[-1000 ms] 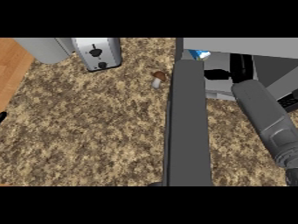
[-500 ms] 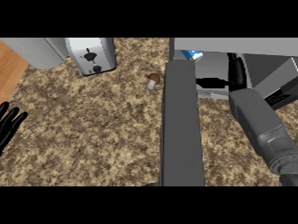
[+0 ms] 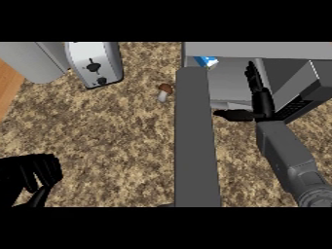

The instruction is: Pick up the milk, place it into the microwave and close the microwave

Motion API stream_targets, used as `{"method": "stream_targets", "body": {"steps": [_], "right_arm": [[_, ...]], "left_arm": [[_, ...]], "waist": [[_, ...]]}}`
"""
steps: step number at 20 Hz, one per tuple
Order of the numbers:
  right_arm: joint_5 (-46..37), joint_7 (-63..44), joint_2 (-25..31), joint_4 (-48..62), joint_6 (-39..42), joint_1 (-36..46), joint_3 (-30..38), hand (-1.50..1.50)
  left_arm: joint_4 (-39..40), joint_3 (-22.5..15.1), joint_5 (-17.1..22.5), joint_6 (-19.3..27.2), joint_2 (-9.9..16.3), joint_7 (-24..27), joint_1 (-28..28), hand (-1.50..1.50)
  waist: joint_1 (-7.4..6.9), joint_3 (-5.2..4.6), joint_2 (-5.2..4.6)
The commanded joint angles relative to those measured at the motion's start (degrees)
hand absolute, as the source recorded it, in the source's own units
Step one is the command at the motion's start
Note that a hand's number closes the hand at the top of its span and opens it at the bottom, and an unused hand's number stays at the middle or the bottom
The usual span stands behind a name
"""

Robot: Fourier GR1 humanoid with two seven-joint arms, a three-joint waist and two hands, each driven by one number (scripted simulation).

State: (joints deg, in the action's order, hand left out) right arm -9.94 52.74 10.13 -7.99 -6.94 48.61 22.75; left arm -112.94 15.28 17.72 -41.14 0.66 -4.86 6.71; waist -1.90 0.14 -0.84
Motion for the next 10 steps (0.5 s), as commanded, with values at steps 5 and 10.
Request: {"method": "stream_targets", "body": {"steps": [5,10], "right_arm": [[1.9,2.7,-5.0,-5.2,5.5,-8.3,-1.4,-1.5],[1.9,3.7,-4.3,-11.6,7.7,-16.7,-4.2,-1.5]], "left_arm": [[-2.9,-9.6,-1.1,5.8,-0.6,-4.1,1.9,1.5],[-0.6,-12.2,-2.7,6.0,-0.7,-5.9,-1.6,1.5]], "waist": [[2.25,-0.16,1.12],[2.36,-0.16,1.07]]}}
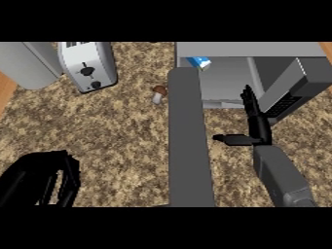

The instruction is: Pick up the milk, place it into the microwave and close the microwave

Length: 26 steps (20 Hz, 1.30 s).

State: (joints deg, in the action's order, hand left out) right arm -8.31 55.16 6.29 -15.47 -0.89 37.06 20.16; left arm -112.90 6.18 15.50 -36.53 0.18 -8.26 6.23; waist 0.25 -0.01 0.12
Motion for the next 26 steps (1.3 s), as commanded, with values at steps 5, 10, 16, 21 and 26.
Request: {"method": "stream_targets", "body": {"steps": [5,10,16,21,26], "right_arm": [[1.5,-1.1,-2.4,-14.0,2.6,-14.4,-3.7,-1.5],[2.3,-0.7,-1.3,-23.8,6.4,-25.6,-5.8,-1.5],[3.7,-3.3,0.9,-37.9,10.5,-37.0,-8.1,-1.5],[5.1,-3.2,1.5,-48.9,12.5,-45.4,-9.0,-1.5],[5.2,-7.4,1.8,-60.1,13.9,-49.2,-11.4,-1.5]], "left_arm": [[3.0,-9.3,-7.7,3.6,-0.2,1.8,-3.3,1.5],[9.4,-15.0,-12.9,10.7,-0.2,4.2,-12.0,1.5],[21.1,-25.0,-20.6,15.3,-0.2,11.2,-16.0,1.5],[33.5,-31.9,-25.0,20.0,-0.2,16.1,-20.0,1.5],[49.0,-38.5,-23.5,30.5,-0.2,24.1,-26.0,1.5]], "waist": [[1.47,-0.11,0.46],[1.96,-0.11,0.24],[1.87,-0.11,0.04],[2.23,-0.11,-0.09],[2.52,-0.15,-0.31]]}}
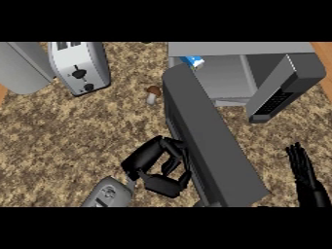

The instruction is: Pick up the milk, place it into the microwave and close the microwave

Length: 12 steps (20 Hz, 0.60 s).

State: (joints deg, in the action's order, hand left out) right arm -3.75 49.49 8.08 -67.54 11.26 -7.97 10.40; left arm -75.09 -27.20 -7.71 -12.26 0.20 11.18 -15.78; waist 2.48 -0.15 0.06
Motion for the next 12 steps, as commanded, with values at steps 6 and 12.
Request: {"method": "stream_targets", "body": {"steps": [6,12], "right_arm": [[8.4,-5.9,3.4,-18.2,10.2,-7.3,-0.2,-1.5],[11.5,-9.4,4.3,-27.6,12.0,-11.4,-1.6,-1.5]], "left_arm": [[21.7,-10.8,8.4,19.0,-0.2,14.7,-10.7,1.5],[25.0,-22.1,18.4,28.0,-0.2,18.2,-11.5,1.5]], "waist": [[1.49,-0.07,-0.59],[3.29,-0.13,-0.86]]}}
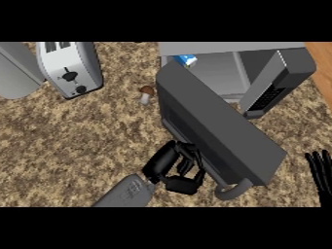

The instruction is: Pick up the milk, place it into the microwave and close the microwave

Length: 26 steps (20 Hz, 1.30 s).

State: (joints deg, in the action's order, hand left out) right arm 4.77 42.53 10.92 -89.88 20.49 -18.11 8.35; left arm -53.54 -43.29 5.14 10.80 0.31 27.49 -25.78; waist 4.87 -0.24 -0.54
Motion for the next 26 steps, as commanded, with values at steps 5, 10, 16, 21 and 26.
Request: {"method": "stream_targets", "body": {"steps": [5,10,16,21,26], "right_arm": [[3.4,-7.2,0.2,-12.0,2.0,-2.0,-2.7,-1.5],[6.3,-10.2,2.7,-14.8,5.3,-1.4,-3.0,-1.5],[6.5,-11.8,6.5,-17.8,7.8,-1.3,-2.4,-1.5],[8.1,-14.3,8.3,-20.3,7.0,0.6,-0.1,-1.5],[10.9,-15.2,9.1,-20.5,7.4,1.8,1.4,-1.5]], "left_arm": [[4.6,-10.4,12.5,5.9,-0.3,-2.1,-7.5,1.5],[2.2,-10.5,19.2,9.1,-0.3,1.2,-9.5,1.5],[-0.2,-10.2,25.4,17.4,-0.3,3.5,-11.3,1.5],[1.6,-8.3,30.0,23.9,-0.3,3.8,-14.0,1.5],[3.0,-7.1,34.8,26.5,-0.3,1.9,-18.7,-1.5]], "waist": [[2.22,-0.07,-0.47],[4.48,-0.2,-1.14],[6.31,-0.23,-1.25],[7.53,-0.25,-1.66],[9.59,-0.09,-2.15]]}}
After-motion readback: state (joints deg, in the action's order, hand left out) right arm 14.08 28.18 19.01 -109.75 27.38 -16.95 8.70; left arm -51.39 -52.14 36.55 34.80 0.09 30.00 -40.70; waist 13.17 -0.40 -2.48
